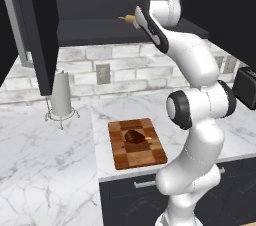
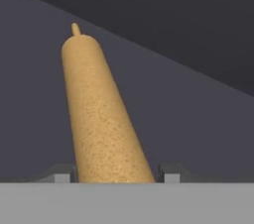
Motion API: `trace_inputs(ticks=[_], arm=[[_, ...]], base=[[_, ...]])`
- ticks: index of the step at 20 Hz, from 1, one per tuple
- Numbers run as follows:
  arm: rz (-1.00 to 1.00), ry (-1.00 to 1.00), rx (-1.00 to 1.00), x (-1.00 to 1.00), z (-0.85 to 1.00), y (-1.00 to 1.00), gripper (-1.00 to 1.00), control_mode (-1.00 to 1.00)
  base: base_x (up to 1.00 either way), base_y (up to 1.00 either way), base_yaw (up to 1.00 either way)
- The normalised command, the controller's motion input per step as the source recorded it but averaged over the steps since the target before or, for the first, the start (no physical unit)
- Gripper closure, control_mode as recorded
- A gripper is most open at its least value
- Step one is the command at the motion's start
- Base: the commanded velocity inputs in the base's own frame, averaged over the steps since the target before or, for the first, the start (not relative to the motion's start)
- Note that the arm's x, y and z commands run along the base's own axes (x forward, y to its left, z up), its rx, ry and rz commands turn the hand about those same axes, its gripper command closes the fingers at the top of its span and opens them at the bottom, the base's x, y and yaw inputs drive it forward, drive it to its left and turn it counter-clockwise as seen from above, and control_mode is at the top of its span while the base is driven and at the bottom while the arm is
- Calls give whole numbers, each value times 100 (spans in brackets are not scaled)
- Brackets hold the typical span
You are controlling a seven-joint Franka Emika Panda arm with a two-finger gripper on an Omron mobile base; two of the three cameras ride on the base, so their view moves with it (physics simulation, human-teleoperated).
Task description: Open the cabinet, retrieve the rolling pin, and place it next to the meat on the cutting board to prepare for tenderizing.
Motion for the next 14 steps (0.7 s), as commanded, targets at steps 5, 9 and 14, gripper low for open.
trace_inputs(ticks=[5,9,14], arm=[[0,-7,11,-26,-17,-21,100,-100],[0,-20,18,-94,-1,-39,100,-100],[0,-19,12,-100,0,-21,100,-100]], base=[[0,0,0],[0,0,0],[0,0,0]])
